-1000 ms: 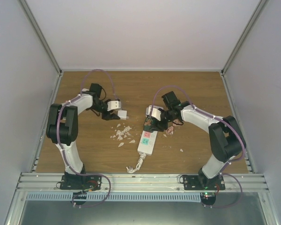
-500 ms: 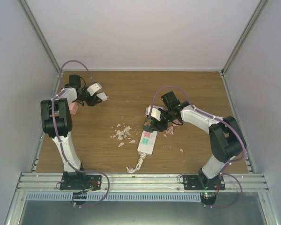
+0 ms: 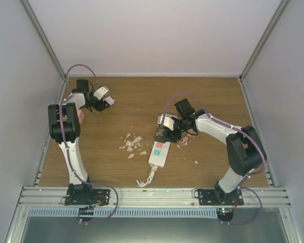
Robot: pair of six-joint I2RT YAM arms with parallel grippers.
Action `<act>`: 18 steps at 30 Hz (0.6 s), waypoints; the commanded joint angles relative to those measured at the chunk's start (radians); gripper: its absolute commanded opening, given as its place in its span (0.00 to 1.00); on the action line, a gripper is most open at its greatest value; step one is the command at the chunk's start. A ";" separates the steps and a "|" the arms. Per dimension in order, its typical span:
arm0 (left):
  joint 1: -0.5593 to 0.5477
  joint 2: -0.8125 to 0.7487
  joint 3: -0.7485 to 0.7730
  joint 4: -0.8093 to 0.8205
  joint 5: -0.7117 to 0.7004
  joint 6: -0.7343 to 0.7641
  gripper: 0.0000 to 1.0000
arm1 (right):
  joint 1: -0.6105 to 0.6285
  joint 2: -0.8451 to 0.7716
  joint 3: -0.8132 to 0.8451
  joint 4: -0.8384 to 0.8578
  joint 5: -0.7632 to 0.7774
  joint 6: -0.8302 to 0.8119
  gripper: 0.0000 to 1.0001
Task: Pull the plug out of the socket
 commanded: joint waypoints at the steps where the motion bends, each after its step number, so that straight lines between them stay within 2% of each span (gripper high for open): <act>1: -0.003 0.029 0.016 0.020 -0.030 -0.021 0.39 | 0.000 -0.030 0.032 -0.035 0.003 0.026 0.73; 5: -0.003 0.012 0.002 0.008 -0.026 -0.009 0.59 | 0.001 -0.038 0.053 -0.045 -0.029 0.027 0.80; 8: -0.003 -0.018 -0.021 0.006 -0.015 0.002 0.69 | 0.001 -0.046 0.064 -0.043 -0.040 0.025 0.83; 13: -0.005 -0.088 -0.054 -0.007 0.024 0.013 0.82 | 0.000 -0.062 0.084 -0.050 -0.068 0.022 0.86; 18: -0.022 -0.164 -0.071 -0.053 0.102 0.066 0.89 | -0.027 -0.116 0.083 -0.053 -0.094 0.023 0.86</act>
